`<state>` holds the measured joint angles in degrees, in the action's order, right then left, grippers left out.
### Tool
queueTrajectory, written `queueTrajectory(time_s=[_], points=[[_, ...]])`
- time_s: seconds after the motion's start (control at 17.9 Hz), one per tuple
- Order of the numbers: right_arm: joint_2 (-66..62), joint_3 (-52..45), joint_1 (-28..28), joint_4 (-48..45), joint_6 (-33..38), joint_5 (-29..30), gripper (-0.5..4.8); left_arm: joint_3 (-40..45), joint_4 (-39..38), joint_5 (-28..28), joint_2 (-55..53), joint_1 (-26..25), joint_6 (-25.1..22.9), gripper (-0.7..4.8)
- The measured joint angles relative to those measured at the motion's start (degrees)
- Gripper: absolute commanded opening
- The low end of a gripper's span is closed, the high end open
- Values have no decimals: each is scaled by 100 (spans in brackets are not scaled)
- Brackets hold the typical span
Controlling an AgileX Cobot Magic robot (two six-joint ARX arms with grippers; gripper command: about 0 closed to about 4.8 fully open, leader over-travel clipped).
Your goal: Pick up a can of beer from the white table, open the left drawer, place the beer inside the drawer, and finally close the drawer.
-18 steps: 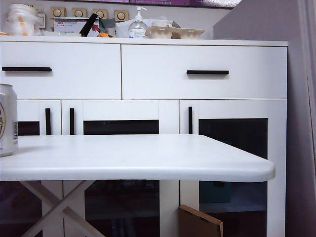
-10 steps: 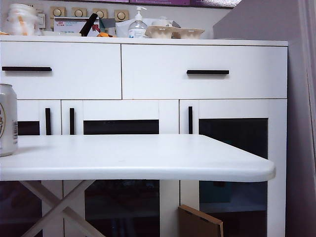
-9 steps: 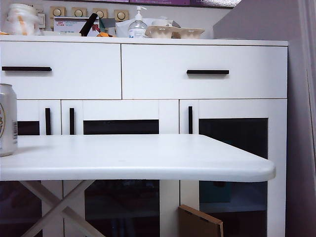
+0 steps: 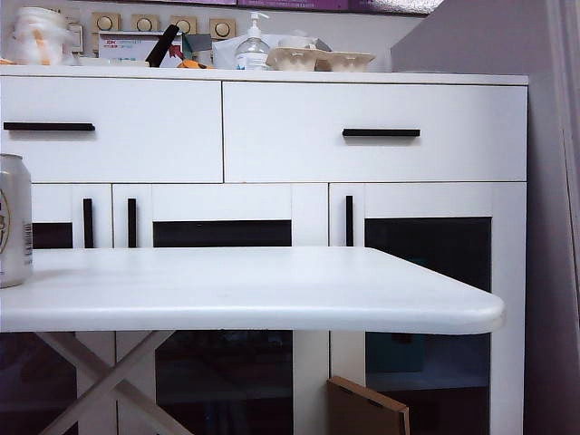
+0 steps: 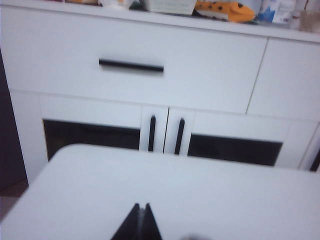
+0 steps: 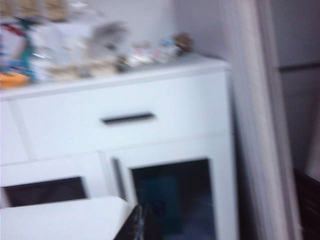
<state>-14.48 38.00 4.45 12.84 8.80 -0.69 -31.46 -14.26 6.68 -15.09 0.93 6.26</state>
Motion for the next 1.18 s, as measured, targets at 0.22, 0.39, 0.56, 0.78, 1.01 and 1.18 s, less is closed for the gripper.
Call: queueTrajectory(time_s=[0.22, 0.39, 0.56, 0.78, 1.01, 1.18], points=[[-1335, 1408, 0, 435, 0, 944, -5, -1119, -315, -407, -1147, 11, 0, -6], [-1954, 2122, 2, 518, 0, 1626, -5, -1550, -772, -850, -1534, 57, 2, -6], [-2485, 2439, 81, 562, 149, 2721, -5, -1648, -935, -964, -1661, 393, 0, -6], [-2852, 2455, 1381, 634, 195, 2603, -5, -1650, -957, -970, -1777, 817, -17, -6], [-3320, 2452, 3244, 625, 92, 1499, -5, -1646, -997, -1038, -1943, 879, -17, 443], [-3486, 2457, 4116, 599, -140, 1027, -5, -1493, -929, -990, -2085, 876, -20, 479]])
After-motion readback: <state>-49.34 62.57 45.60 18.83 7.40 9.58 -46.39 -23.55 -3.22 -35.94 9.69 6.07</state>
